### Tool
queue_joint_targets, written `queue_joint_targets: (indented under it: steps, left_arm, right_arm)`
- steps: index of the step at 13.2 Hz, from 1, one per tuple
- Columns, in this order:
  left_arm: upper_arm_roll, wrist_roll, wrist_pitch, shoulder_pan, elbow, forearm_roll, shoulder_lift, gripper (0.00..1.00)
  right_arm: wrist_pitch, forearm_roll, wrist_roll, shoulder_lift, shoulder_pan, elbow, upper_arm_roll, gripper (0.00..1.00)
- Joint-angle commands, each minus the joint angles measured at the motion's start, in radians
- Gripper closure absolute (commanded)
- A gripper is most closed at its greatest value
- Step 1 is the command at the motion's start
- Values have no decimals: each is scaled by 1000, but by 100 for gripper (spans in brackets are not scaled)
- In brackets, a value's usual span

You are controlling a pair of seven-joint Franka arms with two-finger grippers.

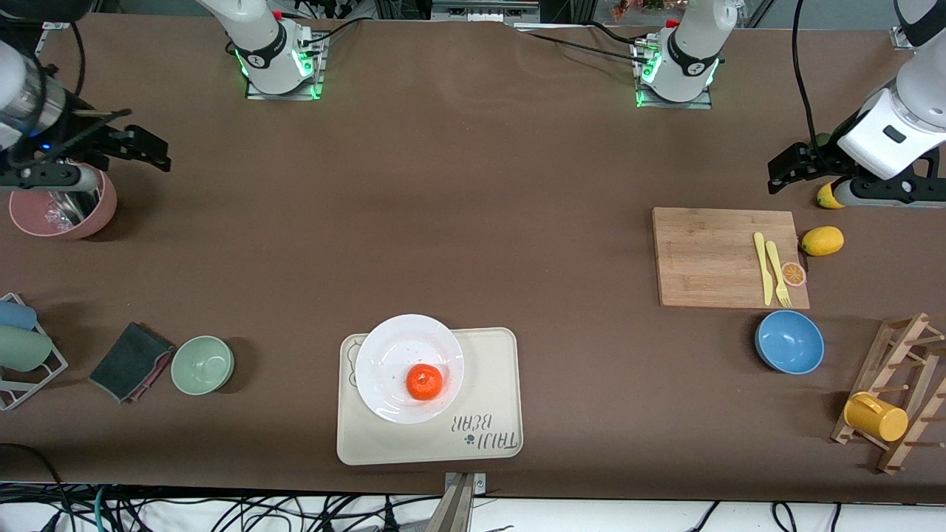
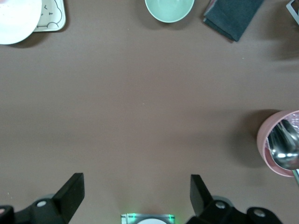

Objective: Place orange and plate with both arms

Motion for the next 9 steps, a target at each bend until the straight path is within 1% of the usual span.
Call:
queue_joint_targets:
  steps: [1, 3, 9]
  left_arm:
    - [-4, 26, -20, 10, 23, -20, 8, 0]
    - [-4, 26, -20, 10, 22, -20, 8, 0]
    - [-5, 27, -22, 10, 23, -20, 8, 0]
  right_arm:
    - [-71, -12, -17, 18, 24, 56, -26, 0]
    - [-72, -15, -15, 19, 24, 55, -37, 0]
    - [-71, -15, 1, 44, 22, 62, -29, 0]
